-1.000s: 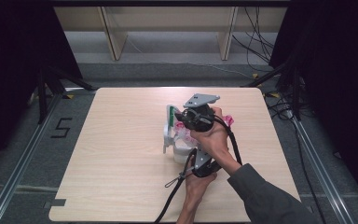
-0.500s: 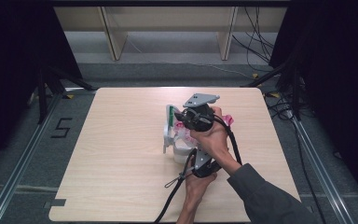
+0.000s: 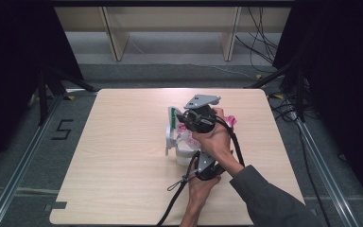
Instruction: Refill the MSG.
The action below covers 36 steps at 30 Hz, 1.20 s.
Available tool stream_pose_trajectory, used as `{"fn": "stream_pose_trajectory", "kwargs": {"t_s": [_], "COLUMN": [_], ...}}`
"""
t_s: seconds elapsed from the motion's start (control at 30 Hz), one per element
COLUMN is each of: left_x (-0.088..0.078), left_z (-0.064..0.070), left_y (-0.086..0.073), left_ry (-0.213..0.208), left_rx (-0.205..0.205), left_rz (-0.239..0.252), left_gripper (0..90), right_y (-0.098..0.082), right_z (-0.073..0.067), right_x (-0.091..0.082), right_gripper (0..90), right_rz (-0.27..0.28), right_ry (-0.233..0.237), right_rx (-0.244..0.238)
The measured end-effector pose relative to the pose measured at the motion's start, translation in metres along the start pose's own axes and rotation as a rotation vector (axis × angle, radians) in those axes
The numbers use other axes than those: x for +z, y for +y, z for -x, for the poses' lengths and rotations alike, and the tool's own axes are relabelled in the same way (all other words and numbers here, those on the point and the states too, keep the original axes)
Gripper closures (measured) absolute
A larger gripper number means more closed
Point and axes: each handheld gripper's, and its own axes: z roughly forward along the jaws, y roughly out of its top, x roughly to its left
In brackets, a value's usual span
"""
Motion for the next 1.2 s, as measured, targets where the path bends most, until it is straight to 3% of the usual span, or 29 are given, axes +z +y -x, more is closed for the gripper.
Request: {"fn": "stream_pose_trajectory", "kwargs": {"t_s": [0.27, 0.37, 0.7, 0.77, 0.9, 1.0, 1.2], "left_x": [-0.0007, 0.0002, 0.0004, 0.0006, 0.0007, 0.0007, 0.0004], "left_z": [0.0002, 0.0015, 0.001, 0.0009, -0.0001, -0.0008, -0.0018], "left_y": [0.0005, -0.0001, -0.0002, -0.0002, -0.0003, -0.0002, -0.0003], "left_ry": [0.001, -0.004, -0.007, -0.007, -0.004, -0.009, -0.017], "left_rx": [0.004, -0.002, 0.001, 0.002, 0.001, 0.001, -0.009], "left_rz": [0.003, 0.005, 0.002, 0.001, 0.002, -0.003, 0.006], "left_gripper": [72.2, 72.2, 72.2, 72.1, 72.3, 72.2, 72.3], "right_y": [0.0004, 0.0, -0.0006, -0.0007, -0.0005, -0.0008, 0.0003], "right_z": [0.0006, -0.0004, -0.0006, 0.0005, 0.0014, 0.0011, -0.0005], "right_x": [0.0003, 0.0019, 0.0038, 0.0049, 0.0043, 0.0058, 0.0054], "right_gripper": [90.0, 90.0, 90.0, 90.0, 90.0, 90.0, 90.0], "right_rz": [0.009, -0.011, -0.02, -0.02, -0.001, -0.023, -0.021], "right_ry": [-0.002, -0.001, 0.001, 0.005, -0.004, 0.003, 0.002], "right_rx": [0.024, 0.003, 0.013, -0.007, 0.017, -0.011, 0.005]}}
